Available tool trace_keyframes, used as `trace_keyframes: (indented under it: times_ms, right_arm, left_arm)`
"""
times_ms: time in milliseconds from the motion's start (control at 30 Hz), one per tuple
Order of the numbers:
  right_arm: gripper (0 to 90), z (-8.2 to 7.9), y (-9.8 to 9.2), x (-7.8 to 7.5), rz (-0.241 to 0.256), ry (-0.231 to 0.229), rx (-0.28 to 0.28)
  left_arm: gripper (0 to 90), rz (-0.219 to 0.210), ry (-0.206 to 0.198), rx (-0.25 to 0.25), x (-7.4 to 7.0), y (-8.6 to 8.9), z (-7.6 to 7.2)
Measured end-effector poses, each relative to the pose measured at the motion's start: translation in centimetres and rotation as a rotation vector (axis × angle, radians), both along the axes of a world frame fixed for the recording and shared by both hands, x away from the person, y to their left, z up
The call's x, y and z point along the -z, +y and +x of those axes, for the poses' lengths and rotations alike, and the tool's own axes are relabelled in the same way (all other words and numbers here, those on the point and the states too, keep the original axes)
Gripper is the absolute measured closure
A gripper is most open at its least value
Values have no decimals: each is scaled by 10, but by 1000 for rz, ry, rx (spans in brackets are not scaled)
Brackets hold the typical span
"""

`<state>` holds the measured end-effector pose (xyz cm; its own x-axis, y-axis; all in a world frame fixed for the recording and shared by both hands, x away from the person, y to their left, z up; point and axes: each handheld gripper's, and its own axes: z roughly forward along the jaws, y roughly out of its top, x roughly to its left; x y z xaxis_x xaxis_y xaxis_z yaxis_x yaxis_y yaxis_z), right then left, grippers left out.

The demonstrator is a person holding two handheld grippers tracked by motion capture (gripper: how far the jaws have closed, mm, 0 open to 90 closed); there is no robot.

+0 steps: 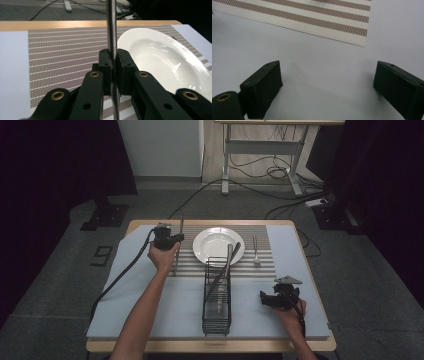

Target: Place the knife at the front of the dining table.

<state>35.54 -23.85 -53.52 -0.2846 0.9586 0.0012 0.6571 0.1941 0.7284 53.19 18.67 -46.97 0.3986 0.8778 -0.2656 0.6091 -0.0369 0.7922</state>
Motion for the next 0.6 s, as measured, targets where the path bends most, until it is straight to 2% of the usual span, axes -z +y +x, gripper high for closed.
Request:
trace_keyframes:
  times_ms: [33,200,500,600]
  right_arm:
    - [78,0,0,0,-1,0,0]
    - [79,0,0,0,-2,0,-1]
    - [79,0,0,0,-2,0,0]
    - [79,0,0,0,-1,0,-1]
  left_arm:
    - [832,-13,8,-7,2,0,3]
    - [833,-26,26,-13,8,2,11]
    - [834,-44,42,-22,16,1,19]
    - [833,-57,68,-25,22,1,24]
